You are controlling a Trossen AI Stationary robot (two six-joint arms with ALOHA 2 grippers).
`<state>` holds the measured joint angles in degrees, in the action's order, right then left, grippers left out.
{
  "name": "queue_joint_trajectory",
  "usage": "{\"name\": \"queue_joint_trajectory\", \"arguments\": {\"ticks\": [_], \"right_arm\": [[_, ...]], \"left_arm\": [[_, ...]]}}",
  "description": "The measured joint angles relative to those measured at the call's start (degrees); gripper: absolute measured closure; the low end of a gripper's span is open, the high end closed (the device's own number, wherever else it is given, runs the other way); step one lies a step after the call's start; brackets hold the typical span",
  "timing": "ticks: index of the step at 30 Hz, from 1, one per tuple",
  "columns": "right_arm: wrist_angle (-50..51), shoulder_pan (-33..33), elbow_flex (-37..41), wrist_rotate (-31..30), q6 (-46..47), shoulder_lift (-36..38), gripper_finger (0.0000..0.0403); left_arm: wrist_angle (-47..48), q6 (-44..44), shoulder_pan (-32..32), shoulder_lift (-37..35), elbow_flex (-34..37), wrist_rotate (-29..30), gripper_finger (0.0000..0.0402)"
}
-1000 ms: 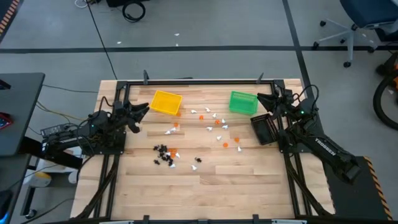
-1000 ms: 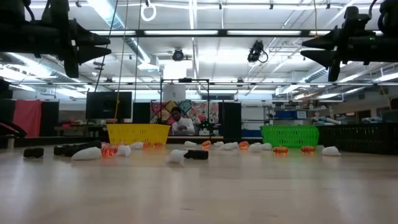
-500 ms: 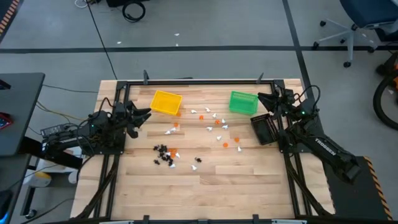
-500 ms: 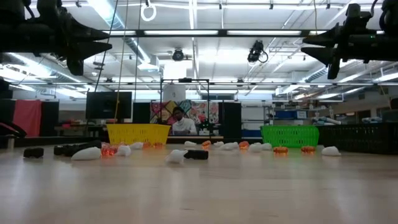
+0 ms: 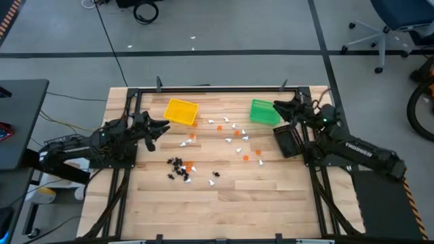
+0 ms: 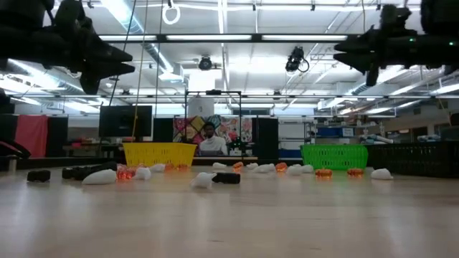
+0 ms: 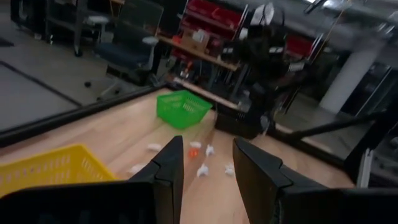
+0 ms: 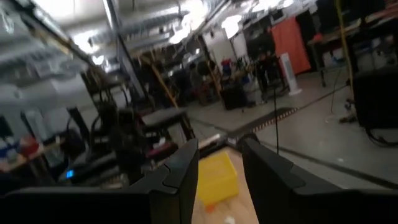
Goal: Sort Halloween decoration
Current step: Put the black skeleton toy into the black bin
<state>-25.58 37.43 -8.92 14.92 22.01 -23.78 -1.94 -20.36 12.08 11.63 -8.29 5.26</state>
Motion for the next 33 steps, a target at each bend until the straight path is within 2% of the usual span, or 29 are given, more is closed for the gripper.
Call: {"name": "queue_joint_trajectory", "arguments": {"ticks": [6,16,19,27,33], "right_arm": [[0.4,-8.6,-5.5,-5.2,-7.0,-12.0,0.0273],[0.9,-21.6,-13.5,-14.7,-14.5,-27.6,0.0273],[0.9,-25.8,-14.8,-18.5,-14.7,-31.1,0.0273],[0.7,-36.0,-18.3,-29.7,-13.7,-38.7,0.0273],[0.2,-42.9,-22.0,-40.4,-13.0,-46.0,0.0273]], "left_arm": [[-0.6,3.8,-0.9,7.9,-1.2,0.0,0.0287],[-9.2,13.4,-4.8,16.0,-3.1,0.0,0.0285],[-10.3,13.7,-5.3,17.5,-3.2,0.0,0.0272],[-12.0,13.6,-5.3,20.9,-3.2,0.0,0.0206],[-12.0,13.1,-5.3,21.8,-3.2,0.0,0.0196]]}}
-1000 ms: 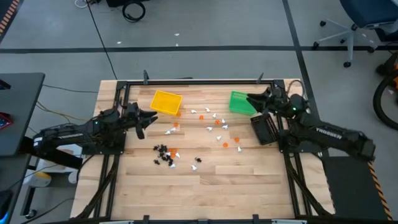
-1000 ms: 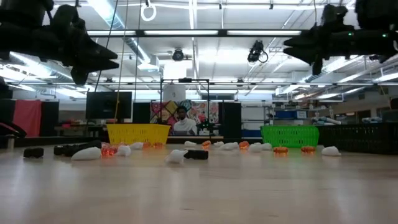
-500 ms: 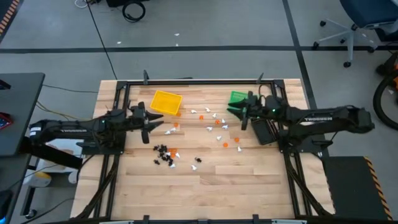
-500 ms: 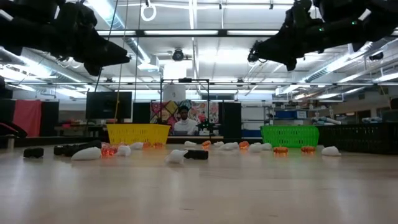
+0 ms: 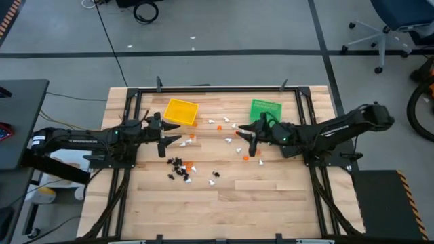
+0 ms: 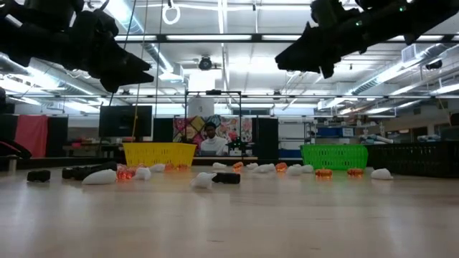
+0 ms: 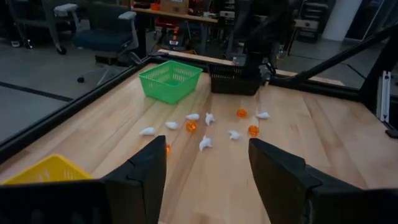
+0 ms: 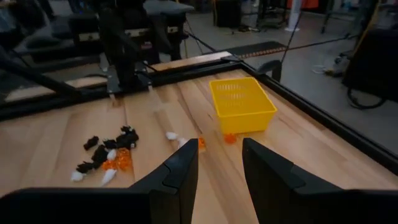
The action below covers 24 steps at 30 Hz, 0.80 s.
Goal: Sort Halloween decoration
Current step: Put the black skeleton toy into the black bin
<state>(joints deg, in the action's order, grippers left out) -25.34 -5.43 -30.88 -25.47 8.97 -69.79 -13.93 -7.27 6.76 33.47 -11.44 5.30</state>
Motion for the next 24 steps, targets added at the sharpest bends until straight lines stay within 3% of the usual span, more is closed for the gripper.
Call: {"name": "queue_joint_trajectory", "arguments": {"ticks": [8,12,20,24], "right_arm": [[-4.0,-4.8,-5.8,-0.2,-1.1,-13.9,0.0272],[-11.3,-6.3,-6.4,6.1,-1.4,-21.1,0.0259],[-28.6,-7.6,-6.4,9.0,0.9,-36.7,0.0152],[-30.3,-7.7,-8.2,10.2,-1.0,-41.1,0.0112]], "left_arm": [[-4.4,1.5,0.0,0.1,0.0,0.0,0.0205],[-4.7,1.6,0.0,0.4,0.0,-0.8,0.0205],[-7.9,2.9,0.0,3.8,0.0,-3.8,0.0205],[-8.9,2.1,0.0,7.0,0.0,-4.5,0.0205]]}}
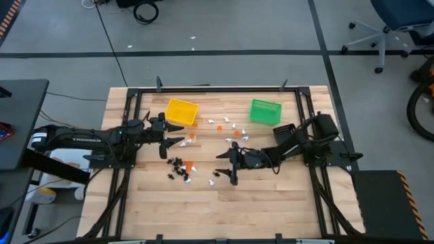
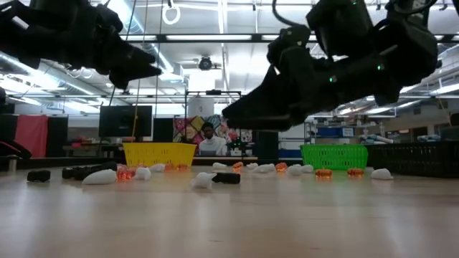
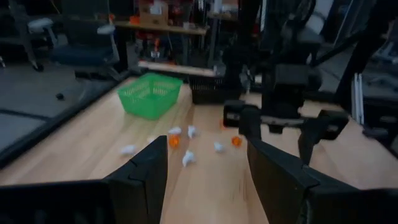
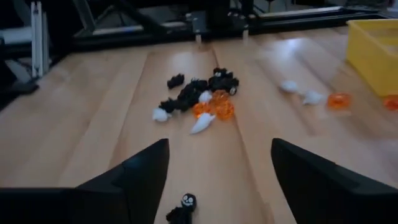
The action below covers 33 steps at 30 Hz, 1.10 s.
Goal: Sort Halloween decoration
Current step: Put the black skeleton toy into the black bin
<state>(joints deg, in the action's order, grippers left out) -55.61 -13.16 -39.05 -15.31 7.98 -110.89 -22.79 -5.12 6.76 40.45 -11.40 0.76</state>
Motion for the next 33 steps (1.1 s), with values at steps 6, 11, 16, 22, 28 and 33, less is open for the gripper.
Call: {"name": "queue_joint_trajectory", "arguments": {"ticks": [6,11,16,22,28,33], "right_arm": [[-0.3,-0.6,-4.1,2.2,-3.1,-5.5,0.0117],[-2.8,-0.6,-5.8,5.9,-3.2,-9.8,0.0145],[-1.8,-0.7,-5.8,6.1,-4.1,-11.1,0.0176],[0.7,-0.7,-5.8,6.0,-5.6,-11.9,0.0212],[2.8,-0.7,-5.9,6.0,-5.4,-11.7,0.0269],[3.2,-0.7,-5.9,6.2,-5.2,-11.6,0.0332]], "left_arm": [[-2.0,0.0,0.0,2.8,0.0,0.0,0.0205],[-3.3,0.2,0.0,3.2,0.0,0.0,0.0205],[-3.3,0.3,0.0,3.2,0.0,0.0,0.0205],[-3.6,0.3,0.0,3.2,0.0,0.1,0.0205],[-3.6,0.4,0.0,3.2,0.0,0.1,0.0205],[-3.6,0.4,0.0,3.2,0.0,0.1,0.0205]]}}
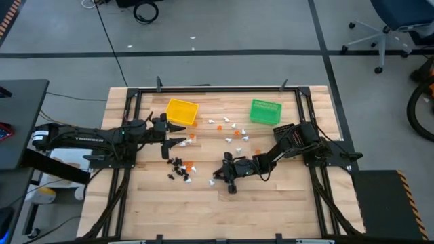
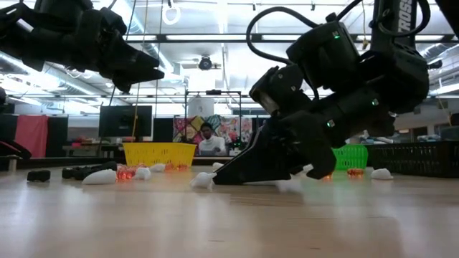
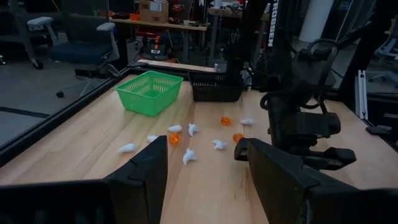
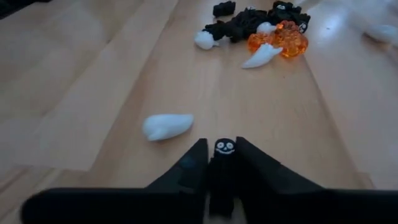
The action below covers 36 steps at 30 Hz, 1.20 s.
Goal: Sort Halloween decoration
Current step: Put the black skeleton toy into the black bin
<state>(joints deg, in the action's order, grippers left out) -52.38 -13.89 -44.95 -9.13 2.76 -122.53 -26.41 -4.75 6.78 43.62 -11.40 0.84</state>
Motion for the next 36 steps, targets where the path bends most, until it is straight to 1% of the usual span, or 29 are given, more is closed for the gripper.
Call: {"name": "queue_joint_trajectory", "arguments": {"ticks": [3,9,11,17,25,27,31,36], "right_arm": [[0.2,0.0,0.0,0.0,-0.1,0.0,0.0352],[0.4,0.1,0.0,-0.3,0.6,0.1,0.0346],[2.8,0.1,-0.1,-0.7,0.6,1.2,0.0345],[17.9,0.5,0.1,-5.1,0.0,9.7,0.0347],[34.1,1.0,0.0,-5.2,-0.8,22.7,0.0347],[38.7,1.0,0.0,-6.1,-0.5,25.6,0.0347],[49.3,1.2,0.0,-9.2,1.9,32.1,0.0347],[62.5,2.4,0.0,-12.2,8.5,39.5,0.0347]], "left_arm": [[0.0,0.0,0.0,0.0,0.0,0.0,0.0205],[0.0,0.0,0.0,0.0,0.0,0.0,0.0205],[0.0,0.0,0.0,0.0,0.0,0.0,0.0205],[0.1,-0.3,0.0,0.0,0.0,0.0,0.0205],[0.1,-0.4,0.0,0.0,0.0,0.0,0.0205],[0.1,-0.4,0.0,0.0,0.0,0.0,0.0205],[0.1,-0.5,0.0,0.0,0.0,0.0,0.0205],[0.1,-0.6,0.0,0.0,0.0,0.0,0.0205]]}}
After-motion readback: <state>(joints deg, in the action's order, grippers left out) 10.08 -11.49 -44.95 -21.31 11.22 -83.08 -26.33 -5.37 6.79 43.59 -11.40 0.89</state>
